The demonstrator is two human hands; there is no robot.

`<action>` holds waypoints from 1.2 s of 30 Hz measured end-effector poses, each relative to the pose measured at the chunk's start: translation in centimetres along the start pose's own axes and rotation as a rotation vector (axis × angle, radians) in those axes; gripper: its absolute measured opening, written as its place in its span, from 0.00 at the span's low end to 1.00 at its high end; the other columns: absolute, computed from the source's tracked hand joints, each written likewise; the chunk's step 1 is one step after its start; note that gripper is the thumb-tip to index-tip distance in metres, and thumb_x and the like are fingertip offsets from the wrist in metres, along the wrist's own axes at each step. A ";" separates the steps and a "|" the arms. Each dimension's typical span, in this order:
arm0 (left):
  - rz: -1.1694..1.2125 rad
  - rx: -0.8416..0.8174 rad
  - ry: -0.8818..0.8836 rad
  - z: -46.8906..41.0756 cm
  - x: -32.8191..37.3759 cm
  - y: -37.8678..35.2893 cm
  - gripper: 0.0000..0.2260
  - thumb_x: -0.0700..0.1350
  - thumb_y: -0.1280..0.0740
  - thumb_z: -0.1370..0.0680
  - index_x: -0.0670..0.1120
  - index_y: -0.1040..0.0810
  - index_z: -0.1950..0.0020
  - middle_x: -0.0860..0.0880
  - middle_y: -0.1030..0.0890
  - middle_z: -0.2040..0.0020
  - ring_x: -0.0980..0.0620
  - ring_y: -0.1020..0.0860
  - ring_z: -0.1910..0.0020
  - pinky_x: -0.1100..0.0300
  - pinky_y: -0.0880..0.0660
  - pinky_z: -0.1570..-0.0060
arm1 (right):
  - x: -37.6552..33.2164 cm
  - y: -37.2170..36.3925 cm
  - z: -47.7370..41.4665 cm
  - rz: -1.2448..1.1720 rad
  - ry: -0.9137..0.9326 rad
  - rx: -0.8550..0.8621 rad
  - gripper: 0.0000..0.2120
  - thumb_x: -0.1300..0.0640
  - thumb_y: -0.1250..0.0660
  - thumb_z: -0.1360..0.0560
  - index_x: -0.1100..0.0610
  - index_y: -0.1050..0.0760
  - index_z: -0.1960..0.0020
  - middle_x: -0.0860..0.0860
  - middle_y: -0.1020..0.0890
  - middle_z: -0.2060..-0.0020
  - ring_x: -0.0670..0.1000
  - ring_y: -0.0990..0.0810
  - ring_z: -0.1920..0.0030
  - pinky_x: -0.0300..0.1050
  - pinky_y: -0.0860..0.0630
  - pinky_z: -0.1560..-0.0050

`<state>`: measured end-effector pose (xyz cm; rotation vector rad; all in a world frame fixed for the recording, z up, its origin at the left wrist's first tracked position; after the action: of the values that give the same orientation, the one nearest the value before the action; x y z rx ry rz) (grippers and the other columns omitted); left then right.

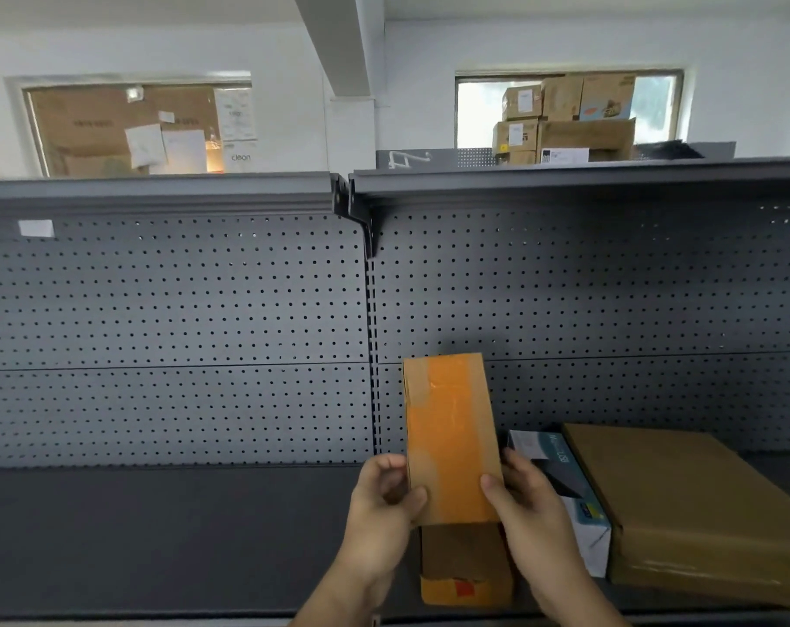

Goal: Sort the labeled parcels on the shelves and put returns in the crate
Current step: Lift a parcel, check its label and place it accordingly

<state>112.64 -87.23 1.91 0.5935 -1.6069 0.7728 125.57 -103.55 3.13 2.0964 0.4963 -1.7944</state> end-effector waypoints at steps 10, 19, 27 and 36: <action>-0.030 -0.025 -0.154 2.4 4.8 0.7 0.12 0.31 0.34 0.20 0.44 0.27 0.40 0.47 0.13 0.49 0.46 0.17 0.46 0.47 0.17 0.47 | -2.7 -1.3 1.4 -0.215 -0.027 -0.109 0.12 0.60 0.30 0.20 0.45 0.21 0.41 0.47 0.14 0.47 0.51 0.16 0.44 0.55 0.20 0.38; -0.192 0.040 -0.372 3.5 7.5 0.8 0.22 0.35 0.30 0.21 0.59 0.27 0.36 0.59 0.24 0.37 0.61 0.20 0.46 0.58 0.17 0.50 | -4.2 -2.1 2.2 -0.296 0.019 -0.171 0.17 0.62 0.28 0.22 0.52 0.22 0.35 0.48 0.12 0.48 0.51 0.14 0.45 0.52 0.18 0.45; -0.326 0.009 -0.408 3.3 7.3 0.0 0.21 0.44 0.29 0.20 0.67 0.26 0.34 0.62 0.28 0.32 0.60 0.26 0.34 0.54 0.23 0.34 | -4.9 -3.6 3.0 -0.569 -0.039 -0.305 0.20 0.49 0.33 0.26 0.50 0.21 0.36 0.52 0.14 0.44 0.56 0.16 0.40 0.62 0.18 0.45; -0.335 -0.132 -0.353 4.1 7.7 -1.8 0.34 0.68 0.30 0.27 0.59 0.31 0.23 0.58 0.25 0.32 0.63 0.23 0.37 0.59 0.23 0.36 | -5.6 -3.7 3.6 -0.367 0.080 -0.241 0.18 0.52 0.32 0.24 0.52 0.22 0.34 0.48 0.12 0.47 0.49 0.14 0.45 0.55 0.18 0.41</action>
<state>109.97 -91.16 9.42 0.9118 -1.7981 0.3210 119.91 -102.19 8.02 2.0109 1.1222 -1.7305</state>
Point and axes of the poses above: each hand's wrist, its own z-axis away from the middle knuckle, its own y-axis out of the back of the hand, x = y × z, the point moved 8 cm from there along -z, towards the middle knuckle
